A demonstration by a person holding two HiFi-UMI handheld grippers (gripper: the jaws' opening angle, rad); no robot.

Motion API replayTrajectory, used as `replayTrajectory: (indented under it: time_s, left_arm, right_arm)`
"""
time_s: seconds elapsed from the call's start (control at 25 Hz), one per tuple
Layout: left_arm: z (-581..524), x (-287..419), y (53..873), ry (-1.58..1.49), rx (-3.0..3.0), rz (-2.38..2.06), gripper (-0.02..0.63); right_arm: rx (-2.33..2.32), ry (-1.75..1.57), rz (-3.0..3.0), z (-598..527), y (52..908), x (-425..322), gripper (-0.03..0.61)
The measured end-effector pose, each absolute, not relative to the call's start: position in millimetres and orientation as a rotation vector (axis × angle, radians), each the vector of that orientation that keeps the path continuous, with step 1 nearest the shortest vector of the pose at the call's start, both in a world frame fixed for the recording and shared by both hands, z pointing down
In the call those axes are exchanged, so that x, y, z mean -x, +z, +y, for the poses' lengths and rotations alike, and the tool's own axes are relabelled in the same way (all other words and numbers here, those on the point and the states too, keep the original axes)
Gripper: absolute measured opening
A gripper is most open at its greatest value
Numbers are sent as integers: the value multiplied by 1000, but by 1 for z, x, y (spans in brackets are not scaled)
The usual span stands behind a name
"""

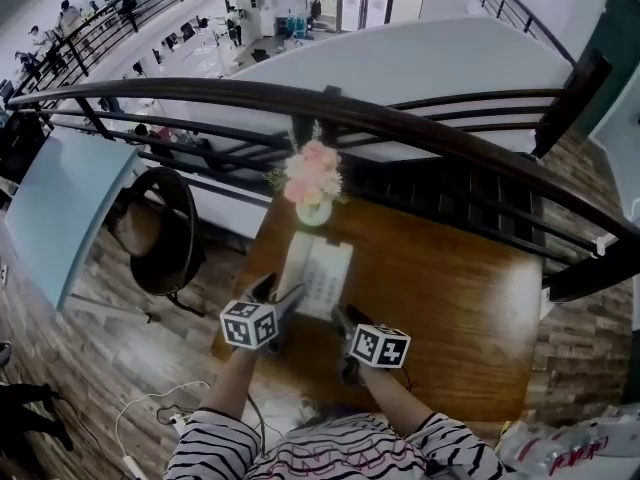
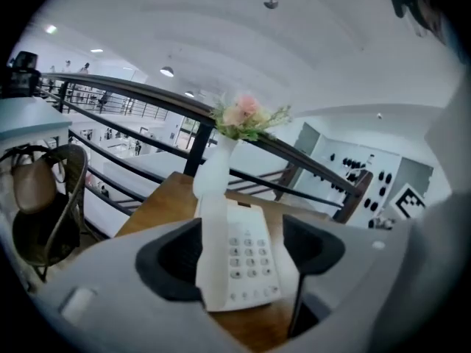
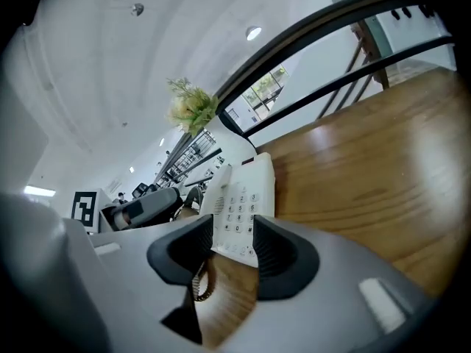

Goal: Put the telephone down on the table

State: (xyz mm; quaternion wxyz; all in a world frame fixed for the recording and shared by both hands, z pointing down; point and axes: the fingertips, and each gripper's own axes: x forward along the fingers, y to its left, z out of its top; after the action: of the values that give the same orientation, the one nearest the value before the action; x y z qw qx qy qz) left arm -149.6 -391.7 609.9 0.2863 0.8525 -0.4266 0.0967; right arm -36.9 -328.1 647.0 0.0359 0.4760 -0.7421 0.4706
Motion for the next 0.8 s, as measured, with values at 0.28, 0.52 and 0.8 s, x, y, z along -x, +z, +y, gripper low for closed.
replayTrajectory:
  time_s: [0.28, 0.52, 0.8]
  left_arm:
    - [-331, 150, 579, 231, -2365, -1145, 256]
    - [-273, 153, 557, 219, -2414, -1176, 190]
    - [-222, 171, 547, 210, -2424, -1239, 98]
  right_arm:
    - [-1515, 1331, -2322, -293, 627, 37, 111]
    - [-1569, 1307, -2343, -250, 608, 34, 48]
    - [-1624, 1220, -2370, -212, 593, 36, 0]
